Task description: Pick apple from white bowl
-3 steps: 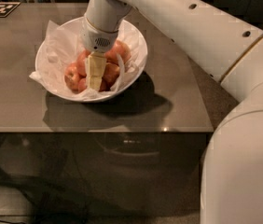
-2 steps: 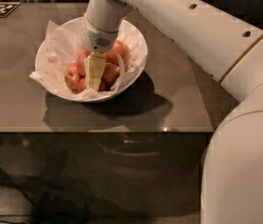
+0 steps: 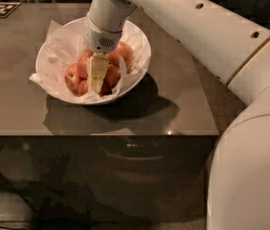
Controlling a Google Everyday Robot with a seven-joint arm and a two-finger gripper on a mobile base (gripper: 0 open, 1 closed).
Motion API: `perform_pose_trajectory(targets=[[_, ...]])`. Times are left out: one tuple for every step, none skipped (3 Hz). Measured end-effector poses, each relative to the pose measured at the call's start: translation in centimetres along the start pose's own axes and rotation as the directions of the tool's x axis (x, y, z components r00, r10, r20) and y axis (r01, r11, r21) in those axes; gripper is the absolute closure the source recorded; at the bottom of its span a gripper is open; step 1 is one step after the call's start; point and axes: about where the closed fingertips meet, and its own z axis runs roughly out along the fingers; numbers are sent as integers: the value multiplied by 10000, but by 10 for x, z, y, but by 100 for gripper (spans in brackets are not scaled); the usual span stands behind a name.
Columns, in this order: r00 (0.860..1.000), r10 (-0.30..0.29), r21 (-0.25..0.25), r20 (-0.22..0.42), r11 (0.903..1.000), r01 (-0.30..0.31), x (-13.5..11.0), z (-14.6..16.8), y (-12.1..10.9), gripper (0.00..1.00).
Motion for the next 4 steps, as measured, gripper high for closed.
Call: perform_pose_trajectory(targets=[[10000,0,0,0,10000,0,0,0,0,89],[10000,2,5,-4,10000,-2,-2,-5,-1,100],[9986,472,191,-217,9987,-468,0,-33,-5,100],[9927,1156,577,-350,9919,-1135,6,-58,-10,100]])
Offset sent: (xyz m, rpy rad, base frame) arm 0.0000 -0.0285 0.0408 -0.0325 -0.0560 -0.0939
